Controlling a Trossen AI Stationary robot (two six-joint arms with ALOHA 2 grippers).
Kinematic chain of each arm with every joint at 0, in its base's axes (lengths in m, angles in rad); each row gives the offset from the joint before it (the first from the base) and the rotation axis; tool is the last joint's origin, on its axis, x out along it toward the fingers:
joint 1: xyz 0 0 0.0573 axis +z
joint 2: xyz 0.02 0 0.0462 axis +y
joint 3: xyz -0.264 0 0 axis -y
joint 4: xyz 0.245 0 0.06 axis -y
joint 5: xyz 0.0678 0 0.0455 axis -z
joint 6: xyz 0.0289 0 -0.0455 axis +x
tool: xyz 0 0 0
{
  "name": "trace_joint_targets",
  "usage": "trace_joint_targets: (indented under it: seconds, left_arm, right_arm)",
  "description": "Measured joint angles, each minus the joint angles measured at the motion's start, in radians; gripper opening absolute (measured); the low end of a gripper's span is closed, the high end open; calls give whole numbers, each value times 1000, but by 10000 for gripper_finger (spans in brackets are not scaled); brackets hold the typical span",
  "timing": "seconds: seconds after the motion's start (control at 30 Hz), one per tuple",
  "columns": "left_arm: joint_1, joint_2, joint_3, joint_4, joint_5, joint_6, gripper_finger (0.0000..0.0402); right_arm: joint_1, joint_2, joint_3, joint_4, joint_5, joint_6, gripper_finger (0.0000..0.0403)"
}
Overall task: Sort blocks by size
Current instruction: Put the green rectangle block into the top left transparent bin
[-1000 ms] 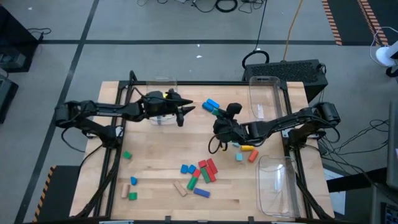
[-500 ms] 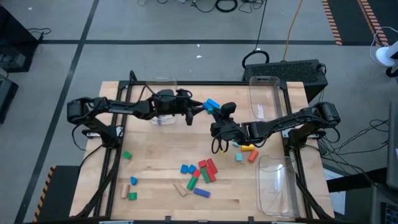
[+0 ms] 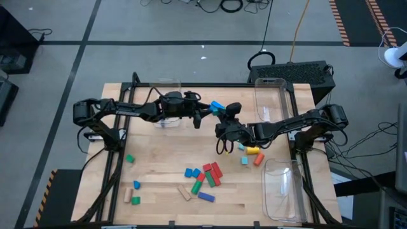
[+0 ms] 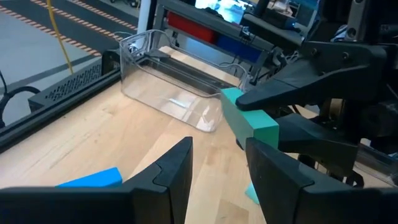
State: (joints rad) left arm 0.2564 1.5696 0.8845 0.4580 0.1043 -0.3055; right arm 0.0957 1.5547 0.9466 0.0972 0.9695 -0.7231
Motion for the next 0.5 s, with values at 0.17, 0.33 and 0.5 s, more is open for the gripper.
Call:
trace_joint_targets:
  seconds: [0.17, 0.33, 0.5]
  left_arm:
    - [1, 0, 0, 4, 2, -1, 187]
    - [-5, 0, 3, 10, 39, -3, 219]
    - [-3, 0, 3, 20, 30, -11, 222]
  right_arm:
    - [0, 0, 1, -16, 28, 0, 86]
    - [-4, 2, 0, -68, 96, 2, 86]
    - [-4, 2, 0, -73, 89, 13, 86]
